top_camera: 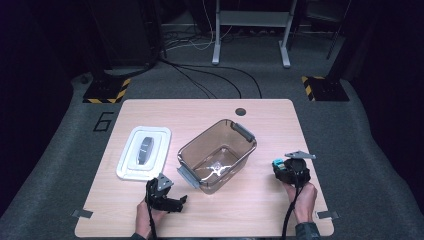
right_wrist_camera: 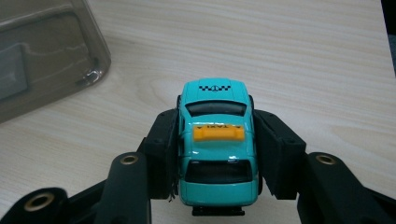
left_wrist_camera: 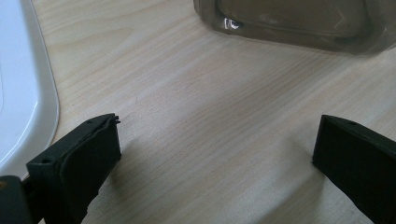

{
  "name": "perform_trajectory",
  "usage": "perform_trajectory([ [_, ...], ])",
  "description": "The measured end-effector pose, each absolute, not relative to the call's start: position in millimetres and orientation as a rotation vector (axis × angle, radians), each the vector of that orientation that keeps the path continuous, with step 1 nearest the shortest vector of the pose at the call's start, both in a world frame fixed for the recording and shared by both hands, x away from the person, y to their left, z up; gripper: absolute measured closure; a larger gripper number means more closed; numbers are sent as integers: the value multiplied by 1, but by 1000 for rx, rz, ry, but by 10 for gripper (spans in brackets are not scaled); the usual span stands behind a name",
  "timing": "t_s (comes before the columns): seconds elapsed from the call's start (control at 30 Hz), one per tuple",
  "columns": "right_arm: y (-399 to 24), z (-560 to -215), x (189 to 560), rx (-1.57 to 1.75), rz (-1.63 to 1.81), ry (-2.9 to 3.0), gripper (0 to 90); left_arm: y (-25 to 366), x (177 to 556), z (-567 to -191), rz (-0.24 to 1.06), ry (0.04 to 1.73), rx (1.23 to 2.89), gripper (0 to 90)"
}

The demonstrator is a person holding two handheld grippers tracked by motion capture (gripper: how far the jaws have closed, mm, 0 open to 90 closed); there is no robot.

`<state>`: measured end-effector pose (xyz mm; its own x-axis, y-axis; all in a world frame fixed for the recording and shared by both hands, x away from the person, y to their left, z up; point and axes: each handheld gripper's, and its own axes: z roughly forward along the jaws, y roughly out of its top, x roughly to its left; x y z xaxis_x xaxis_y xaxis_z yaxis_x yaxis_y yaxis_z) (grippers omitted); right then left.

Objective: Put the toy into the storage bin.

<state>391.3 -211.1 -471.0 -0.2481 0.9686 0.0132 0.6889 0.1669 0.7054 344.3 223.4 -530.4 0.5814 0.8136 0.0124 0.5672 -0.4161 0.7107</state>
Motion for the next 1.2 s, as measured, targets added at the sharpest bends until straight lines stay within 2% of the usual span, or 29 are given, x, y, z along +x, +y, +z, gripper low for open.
perform_trajectory([
  [1.2,-205,-432,430,1500,877,1958,526,223,344,-530,472,1097,2135,5],
])
